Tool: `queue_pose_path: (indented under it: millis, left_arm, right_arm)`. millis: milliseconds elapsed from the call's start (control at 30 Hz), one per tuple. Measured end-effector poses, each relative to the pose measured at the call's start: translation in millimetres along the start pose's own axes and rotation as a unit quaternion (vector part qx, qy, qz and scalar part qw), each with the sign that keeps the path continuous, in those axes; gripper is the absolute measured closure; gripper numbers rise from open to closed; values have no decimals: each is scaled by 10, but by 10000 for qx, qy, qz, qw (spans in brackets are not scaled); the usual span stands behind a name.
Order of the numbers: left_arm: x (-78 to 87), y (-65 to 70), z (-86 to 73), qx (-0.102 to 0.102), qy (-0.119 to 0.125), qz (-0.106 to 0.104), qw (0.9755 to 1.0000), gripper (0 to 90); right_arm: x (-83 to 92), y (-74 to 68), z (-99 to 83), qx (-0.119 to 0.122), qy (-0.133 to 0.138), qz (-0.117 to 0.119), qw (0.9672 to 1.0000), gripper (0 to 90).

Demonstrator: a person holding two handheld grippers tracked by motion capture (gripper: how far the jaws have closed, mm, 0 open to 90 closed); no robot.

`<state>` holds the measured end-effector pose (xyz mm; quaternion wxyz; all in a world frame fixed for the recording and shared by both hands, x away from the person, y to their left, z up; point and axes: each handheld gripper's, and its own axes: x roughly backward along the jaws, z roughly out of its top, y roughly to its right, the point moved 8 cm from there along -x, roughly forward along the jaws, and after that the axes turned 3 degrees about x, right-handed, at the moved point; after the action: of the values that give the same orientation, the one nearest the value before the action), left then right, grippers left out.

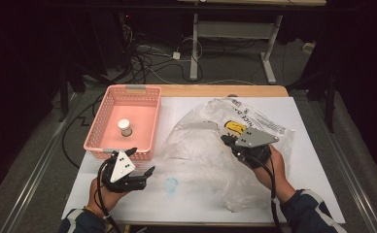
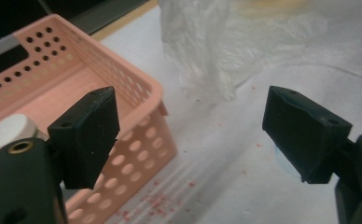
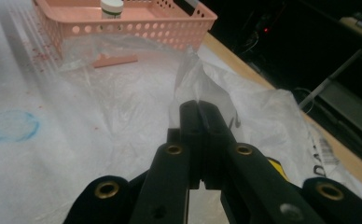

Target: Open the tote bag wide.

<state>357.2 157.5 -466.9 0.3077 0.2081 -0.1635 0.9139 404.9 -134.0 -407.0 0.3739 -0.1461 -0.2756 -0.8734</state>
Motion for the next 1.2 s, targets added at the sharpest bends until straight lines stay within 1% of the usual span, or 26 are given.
queue_pose_path:
  millis: [100,133,167,200,267,300,333,367,400,467,500,533,600,633,700,733,767,833,900,933,1000,1067,1100,1133,1167,1200]
  left_arm:
    - [39,-126,56,128,127,113,9998,180]
    - [39,-126,56,128,127,113,9998,180]
    - [60,-217,92,185,164,183,9995,180]
    - [69,-261,112,212,181,229,9994,180]
    - [84,-360,153,249,165,349,9989,180]
    - [84,-360,153,249,165,349,9989,180]
    - [85,-413,179,258,165,373,9988,180]
    - [70,-538,230,312,127,492,9982,180]
    - [51,-603,258,346,103,544,9979,180]
    - [-11,-730,320,408,10,564,9976,181]
    - [-11,-730,320,408,10,564,9976,181]
    - [-110,-864,379,465,-114,661,9967,181]
    - [-242,-981,415,591,-301,616,9959,181]
    - [-317,-1033,416,565,-467,629,9953,181]
    - [-478,-1131,393,513,-864,667,9927,182]
    - [-551,-1178,374,485,-1074,680,9907,182]
    - [-618,-1225,348,414,-1317,708,9879,182]
    - [-741,-1310,305,445,-1666,768,9820,182]
    - [-841,-1378,259,391,-1996,836,9755,182]
    - [-890,-1402,236,451,-2104,811,9732,182]
    - [-971,-1462,176,492,-2357,868,9667,181]
    - [-1033,-1530,118,661,-2534,899,9609,181]
    - [-1057,-1565,89,745,-2589,967,9582,181]
    - [-1076,-1585,48,806,-2702,969,9545,182]
    - [-1093,-1596,-3,852,-2858,947,9498,200]
    - [-1098,-1625,-52,877,-3012,989,9443,221]
  right_arm:
    - [4,45,72,17,67,-109,9999,900]
    - [6,64,98,13,105,-139,9998,900]
    - [10,82,126,7,144,-165,9998,900]
    - [18,99,153,-15,182,-195,9996,900]
    - [33,138,206,-48,269,-237,9993,900]
    - [37,160,229,-56,301,-271,9992,900]
    - [45,185,247,-52,322,-334,9989,900]
    - [53,210,264,-57,353,-382,9986,900]
    - [64,233,281,-74,396,-404,9984,900]
    - [90,277,310,-85,444,-481,9978,900]
    - [108,297,328,-106,486,-506,9975,900]
    - [128,315,347,-130,526,-541,9971,900]
    - [170,353,395,-92,604,-623,9962,900]
    - [194,382,423,-80,645,-697,9955,900]
    - [234,436,477,-84,718,-786,9943,900]
    - [243,450,499,-93,755,-793,9939,900]
    - [245,460,511,-78,769,-811,9937,900]
    - [230,472,512,-86,773,-809,9937,900]
    - [207,473,485,-105,757,-780,9940,900]
    - [195,470,468,-110,742,-764,9943,900]
    - [177,462,436,-123,729,-714,9947,900]
    - [168,443,416,-113,723,-656,9952,900]
    - [166,435,411,-105,722,-621,9954,900]
    - [169,429,408,-101,731,-593,9955,900]
    - [173,420,408,-99,760,-544,9956,900]
    - [178,410,407,-86,792,-510,9955,900]
